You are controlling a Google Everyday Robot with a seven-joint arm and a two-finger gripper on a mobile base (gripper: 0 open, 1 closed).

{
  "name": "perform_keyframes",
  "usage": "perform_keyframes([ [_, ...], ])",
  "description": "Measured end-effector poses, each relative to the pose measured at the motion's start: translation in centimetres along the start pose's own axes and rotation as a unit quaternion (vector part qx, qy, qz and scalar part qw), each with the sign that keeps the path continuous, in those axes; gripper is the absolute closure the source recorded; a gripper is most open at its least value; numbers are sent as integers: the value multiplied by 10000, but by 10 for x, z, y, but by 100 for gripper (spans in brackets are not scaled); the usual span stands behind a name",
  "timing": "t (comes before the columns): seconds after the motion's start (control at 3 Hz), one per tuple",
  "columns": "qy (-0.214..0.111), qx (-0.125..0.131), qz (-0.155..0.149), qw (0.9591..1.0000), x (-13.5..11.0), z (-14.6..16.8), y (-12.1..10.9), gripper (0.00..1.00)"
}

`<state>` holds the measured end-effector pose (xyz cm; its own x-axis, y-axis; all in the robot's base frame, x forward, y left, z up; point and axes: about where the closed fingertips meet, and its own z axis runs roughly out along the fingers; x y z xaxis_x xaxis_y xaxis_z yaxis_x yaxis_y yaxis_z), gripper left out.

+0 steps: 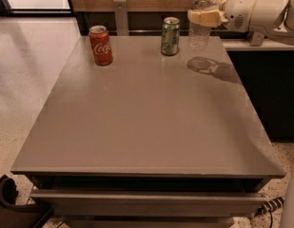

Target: Move water bottle near green can

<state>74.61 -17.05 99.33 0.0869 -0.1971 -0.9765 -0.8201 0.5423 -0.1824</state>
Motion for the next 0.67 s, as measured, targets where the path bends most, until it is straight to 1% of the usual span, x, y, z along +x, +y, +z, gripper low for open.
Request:
perform_keyframes([
  [0.33, 344, 391, 250, 9983, 28, 1, -17, 100],
  [0.67, 408, 460, 422, 9972, 41, 2, -21, 100],
])
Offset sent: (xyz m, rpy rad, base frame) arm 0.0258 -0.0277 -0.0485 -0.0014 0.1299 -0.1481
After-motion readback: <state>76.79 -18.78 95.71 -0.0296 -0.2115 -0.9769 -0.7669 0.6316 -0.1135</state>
